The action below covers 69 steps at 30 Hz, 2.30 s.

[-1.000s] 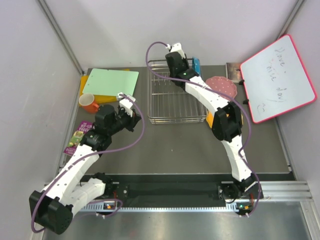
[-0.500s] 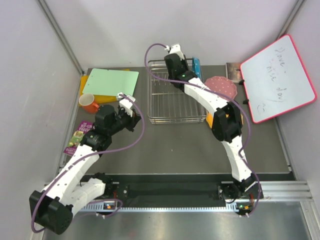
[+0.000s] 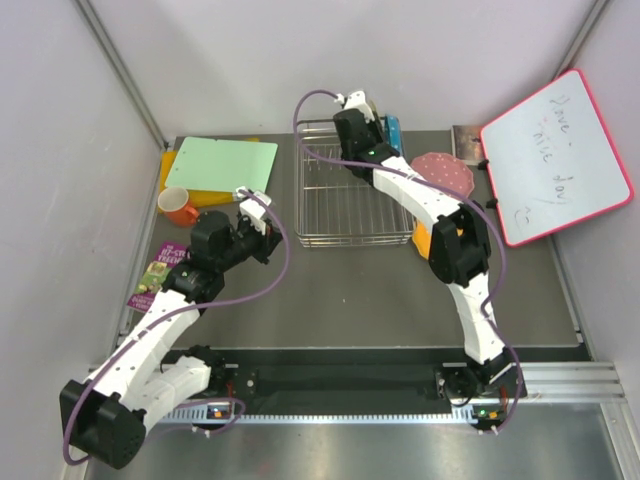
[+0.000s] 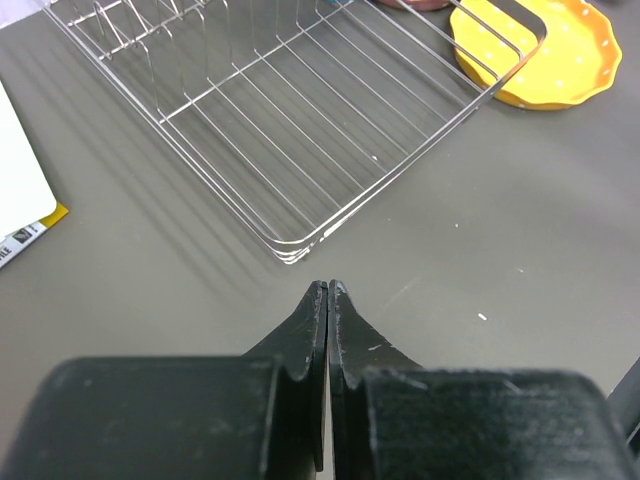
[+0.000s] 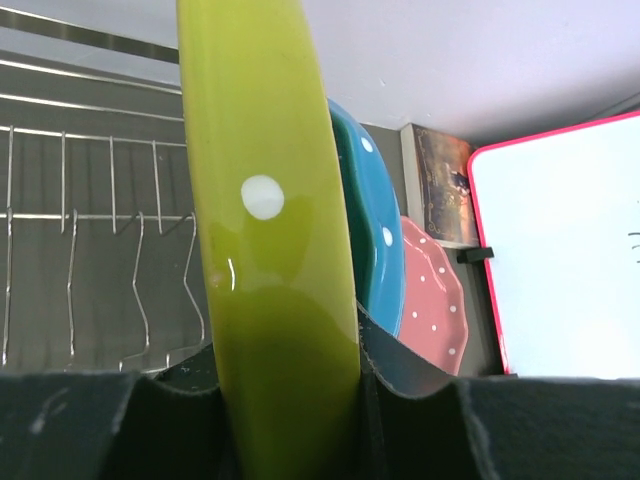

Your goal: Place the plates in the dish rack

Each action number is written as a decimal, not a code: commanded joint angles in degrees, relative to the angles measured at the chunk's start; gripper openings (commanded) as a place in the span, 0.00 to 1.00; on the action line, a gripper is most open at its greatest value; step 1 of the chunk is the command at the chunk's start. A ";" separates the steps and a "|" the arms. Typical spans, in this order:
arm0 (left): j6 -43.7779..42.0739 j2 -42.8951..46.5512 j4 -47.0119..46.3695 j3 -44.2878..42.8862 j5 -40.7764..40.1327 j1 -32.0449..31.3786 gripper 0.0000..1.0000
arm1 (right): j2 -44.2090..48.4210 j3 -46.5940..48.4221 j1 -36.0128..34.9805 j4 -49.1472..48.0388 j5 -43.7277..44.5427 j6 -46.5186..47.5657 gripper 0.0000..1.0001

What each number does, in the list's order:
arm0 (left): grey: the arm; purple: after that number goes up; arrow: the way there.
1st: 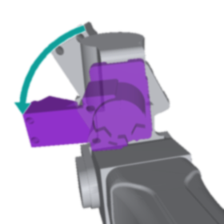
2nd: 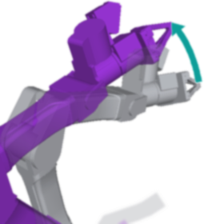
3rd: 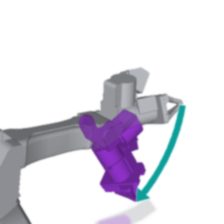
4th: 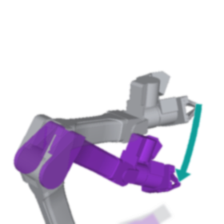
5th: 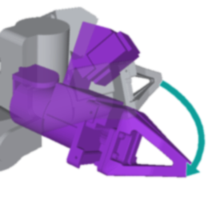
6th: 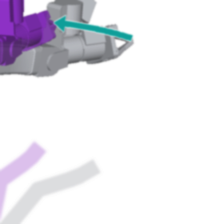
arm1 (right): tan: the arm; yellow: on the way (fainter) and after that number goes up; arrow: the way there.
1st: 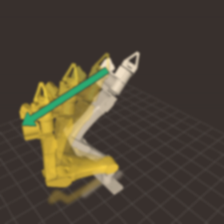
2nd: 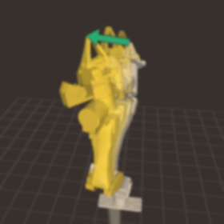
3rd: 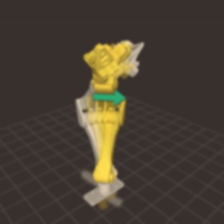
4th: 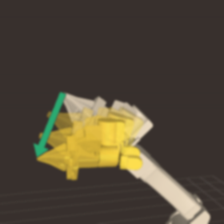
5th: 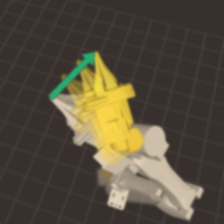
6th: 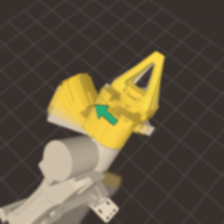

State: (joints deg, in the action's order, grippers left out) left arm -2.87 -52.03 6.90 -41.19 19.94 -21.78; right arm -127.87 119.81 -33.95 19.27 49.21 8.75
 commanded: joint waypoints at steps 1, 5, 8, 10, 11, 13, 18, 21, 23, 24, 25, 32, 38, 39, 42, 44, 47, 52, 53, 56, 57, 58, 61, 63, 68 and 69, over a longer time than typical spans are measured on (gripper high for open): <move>0.50 0.96 -2.15 0.41 0.53 0.25 0.01 | 5.27 1.65 -0.06 -5.38 2.12 -0.23 0.00; 0.06 1.32 -1.71 0.76 0.36 0.16 0.01 | 5.00 2.88 -0.41 -5.29 2.03 -0.40 0.00; 0.32 1.23 -2.50 1.20 0.36 0.25 0.01 | 6.05 3.06 -0.67 -6.61 2.82 0.30 0.00; 0.68 1.06 -3.20 1.46 0.53 0.25 0.01 | 6.32 2.98 -0.67 -6.61 2.38 0.47 0.00; 0.85 0.97 -3.73 1.81 0.62 0.16 0.01 | 6.50 2.80 -0.59 -6.52 2.21 0.65 0.00; 1.12 0.88 -4.43 1.81 0.80 0.25 0.01 | 6.32 2.19 -0.59 -5.74 1.42 -0.05 0.00; 0.77 0.97 -3.91 1.64 0.71 0.16 0.01 | 4.74 2.44 -0.67 -1.96 -2.01 -4.00 0.00; 0.50 1.32 -2.50 1.55 0.62 0.25 0.01 | 2.37 4.02 -0.76 -1.16 -2.36 -4.80 0.00; 0.41 1.49 -1.71 1.64 0.53 0.25 0.01 | 1.23 4.20 -0.76 -0.90 -2.54 -5.06 0.00; 0.41 1.58 -1.62 1.64 0.45 0.25 0.01 | 0.88 4.12 -0.76 -0.98 -2.28 -5.24 0.00; 0.33 1.49 -1.19 1.64 0.53 0.25 0.01 | 0.44 4.12 -0.68 -0.81 -2.28 -5.50 0.00; 0.06 -0.09 -0.39 1.02 0.88 0.25 0.01 | -2.20 4.99 1.87 0.16 -3.60 -7.52 0.00; -0.02 -1.67 -0.65 0.67 1.24 0.25 0.01 | -3.52 4.64 2.05 0.77 -3.68 -8.14 0.00; -0.11 -1.76 -0.74 0.58 1.06 0.25 0.01 | -3.44 4.82 2.05 0.69 -3.42 -7.62 0.09; -0.29 -2.20 -1.18 0.41 0.45 0.16 0.02 | -1.95 5.34 2.05 -0.45 -4.47 -5.86 0.41; -0.29 -2.29 -1.27 0.32 0.36 0.25 0.02 | 0.07 5.87 2.14 -0.90 -4.65 -5.94 0.48; -0.64 -1.94 -1.36 0.50 0.53 0.16 0.02 | 3.68 5.61 2.14 -0.81 -6.40 -5.50 0.51; -0.82 -1.32 -2.24 0.94 1.15 0.25 0.03 | 7.89 2.80 1.96 -1.16 -6.85 -4.62 0.51; -0.99 -1.32 -2.15 0.76 0.98 0.16 0.03 | 8.60 2.71 1.79 -1.07 -7.02 -4.54 0.51; -1.78 -0.79 -1.54 -0.03 0.01 0.16 0.06 | 11.94 4.72 1.00 -1.25 -10.88 -4.19 0.50; -1.96 -0.53 -1.36 -0.38 -0.86 0.16 0.10 | 12.82 5.25 0.73 -1.16 -13.07 -3.57 0.50; -1.96 -0.44 -1.18 -1.25 -1.74 0.25 0.18 | 14.91 5.69 0.65 -0.47 -14.39 -3.48 0.51; -2.05 0.08 -0.48 -3.71 -3.07 0.25 0.38 | 20.96 3.60 1.17 1.91 -17.39 -3.39 0.63; -3.89 0.44 0.39 -5.30 -1.58 0.07 0.46 | 25.20 -3.06 2.48 3.14 -20.27 -2.61 0.74; -14.16 0.09 2.59 -11.10 3.60 -2.21 0.55 | 37.60 -16.86 16.35 9.10 -34.30 -3.65 0.82; -15.48 -0.26 3.64 -11.98 4.57 -2.56 0.52 | 40.05 -18.72 18.99 11.30 -36.88 -3.48 0.82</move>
State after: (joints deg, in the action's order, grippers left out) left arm -9.41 -52.88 9.17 -47.62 19.53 -22.61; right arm -95.57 107.31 -26.33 23.83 24.84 5.98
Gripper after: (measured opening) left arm 0.547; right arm 0.816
